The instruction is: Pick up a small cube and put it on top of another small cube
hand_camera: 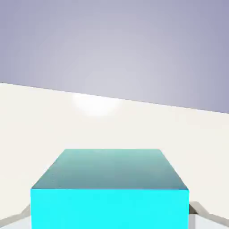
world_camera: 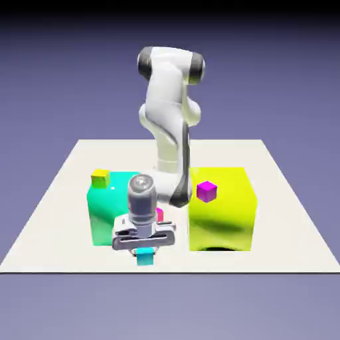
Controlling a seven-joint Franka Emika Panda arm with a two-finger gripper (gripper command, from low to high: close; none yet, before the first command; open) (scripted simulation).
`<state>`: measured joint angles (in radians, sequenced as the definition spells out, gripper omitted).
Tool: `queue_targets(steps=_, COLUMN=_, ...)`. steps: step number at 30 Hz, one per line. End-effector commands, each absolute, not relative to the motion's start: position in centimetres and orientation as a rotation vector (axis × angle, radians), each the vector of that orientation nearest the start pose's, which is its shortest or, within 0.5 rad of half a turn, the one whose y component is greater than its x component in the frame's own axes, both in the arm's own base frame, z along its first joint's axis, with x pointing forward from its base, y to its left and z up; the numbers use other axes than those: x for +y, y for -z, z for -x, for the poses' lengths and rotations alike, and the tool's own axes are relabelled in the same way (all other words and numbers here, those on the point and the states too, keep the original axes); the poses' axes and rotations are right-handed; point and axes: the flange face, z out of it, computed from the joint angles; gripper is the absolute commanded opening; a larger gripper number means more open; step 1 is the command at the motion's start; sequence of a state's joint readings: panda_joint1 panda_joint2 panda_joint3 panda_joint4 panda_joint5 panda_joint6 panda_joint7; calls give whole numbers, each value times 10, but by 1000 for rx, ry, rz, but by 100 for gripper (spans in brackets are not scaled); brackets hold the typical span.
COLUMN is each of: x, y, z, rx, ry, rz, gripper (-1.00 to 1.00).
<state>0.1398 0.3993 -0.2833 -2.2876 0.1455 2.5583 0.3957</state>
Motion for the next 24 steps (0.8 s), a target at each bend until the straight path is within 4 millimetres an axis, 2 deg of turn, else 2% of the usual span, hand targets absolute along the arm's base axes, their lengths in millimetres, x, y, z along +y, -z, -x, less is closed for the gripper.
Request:
queue_targets(steps=1, x=-82, y=-190, z=-512, rx=1019, ry=-161, rz=3021, gripper=-100)
queue_targets(steps=3, x=-83, y=-217, z=-514, rx=1090, ry=-166, rz=2963, gripper=-100)
queue_targets(steps=7, x=-118, y=-279, z=-503, rx=1279, ry=-178, rz=2852, gripper=-100)
queue_targets(steps=11, x=-153, y=-340, z=-481, rx=1460, ry=-188, rz=2736, gripper=-100)
queue_targets(steps=15, x=-186, y=-399, z=-447, rx=1637, ry=-196, rz=2613, gripper=-100)
queue_targets(steps=20, x=-230, y=-464, z=-383, rx=1884, ry=-190, rz=2475, gripper=-100)
queue_targets(steps=21, x=-238, y=-460, z=-381, rx=1902, ry=-176, rz=2513, gripper=-100)
queue_targets(steps=22, x=-238, y=-460, z=-381, rx=1902, ry=-176, rz=2513, gripper=-100)
queue_targets(steps=24, x=-237, y=-427, z=-380, rx=1902, ry=-176, rz=2514, gripper=-100)
